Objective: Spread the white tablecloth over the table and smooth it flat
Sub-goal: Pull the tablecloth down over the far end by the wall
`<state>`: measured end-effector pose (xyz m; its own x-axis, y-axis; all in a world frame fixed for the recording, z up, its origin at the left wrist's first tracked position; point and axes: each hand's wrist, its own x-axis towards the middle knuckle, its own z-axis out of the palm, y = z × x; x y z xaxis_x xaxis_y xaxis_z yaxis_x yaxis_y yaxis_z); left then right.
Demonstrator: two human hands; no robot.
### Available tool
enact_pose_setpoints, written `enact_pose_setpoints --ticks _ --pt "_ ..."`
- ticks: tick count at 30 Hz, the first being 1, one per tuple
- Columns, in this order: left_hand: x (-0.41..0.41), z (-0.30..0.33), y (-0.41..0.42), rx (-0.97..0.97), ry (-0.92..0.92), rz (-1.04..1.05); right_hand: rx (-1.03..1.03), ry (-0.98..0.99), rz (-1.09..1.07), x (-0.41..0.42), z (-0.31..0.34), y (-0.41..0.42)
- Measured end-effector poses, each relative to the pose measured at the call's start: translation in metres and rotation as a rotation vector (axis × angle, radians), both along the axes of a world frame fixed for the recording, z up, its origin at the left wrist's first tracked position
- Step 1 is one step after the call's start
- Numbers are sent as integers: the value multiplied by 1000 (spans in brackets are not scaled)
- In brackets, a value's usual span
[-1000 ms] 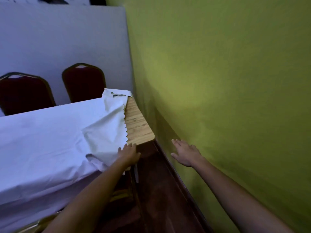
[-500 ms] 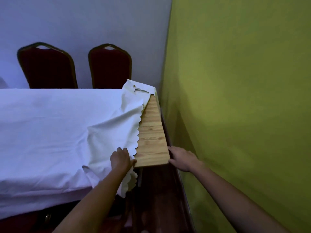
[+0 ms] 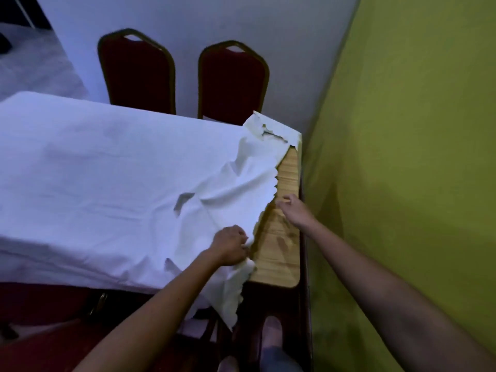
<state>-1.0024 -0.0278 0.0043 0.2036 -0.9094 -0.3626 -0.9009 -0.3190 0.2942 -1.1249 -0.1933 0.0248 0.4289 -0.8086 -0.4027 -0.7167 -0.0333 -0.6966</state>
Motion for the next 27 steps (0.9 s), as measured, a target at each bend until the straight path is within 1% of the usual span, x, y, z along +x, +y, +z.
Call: enact_pose_setpoints --ticks 2,5,6,7,10,11,12,14,16,18,19,20,21,22,24,25,26,27 --pt "-23 7 -9 -79 210 -4 132 -101 -100 20 -4 -18" --pt "-53 18 -25 -124 405 -30 272 -328 -234 43 -8 -46" --pt "-62 20 -32 -136 470 -36 306 -374 -287 45 -10 -57" --pt "-71 24 -37 -130 527 -45 306 -393 -346 45 -14 -68" --pt "-79 30 -56 -24 687 -38 165 -379 -481 26 -23 -95" --pt "-79 31 -69 -57 730 -24 144 -371 -522 13 -25 -104" --pt "-76 34 -80 -156 747 17 129 -360 -553 0 -30 -112" --pt "-64 35 -105 -440 711 223 155 -302 -613 -37 -47 -125" --pt "-46 32 -129 -665 559 429 166 -211 -671 -79 -74 -136" --pt "-25 28 -146 -752 424 511 209 -90 -698 -116 -96 -136" --pt "-14 23 -151 -741 370 515 259 -41 -699 -132 -112 -133" --pt "-2 15 -157 -685 302 504 320 46 -693 -142 -127 -126" --pt "7 6 -162 -580 218 482 380 137 -684 -152 -139 -119" --pt "14 -4 -164 -434 135 452 423 243 -645 -155 -149 -110" --pt "21 -23 -164 -124 12 373 394 338 -567 -156 -162 -110" --pt "21 -32 -162 -12 -18 330 418 315 -542 -152 -159 -109" --pt "19 -40 -160 58 -36 296 412 274 -544 -142 -145 -106" --pt "16 -48 -157 99 -47 271 348 273 -546 -133 -138 -108"
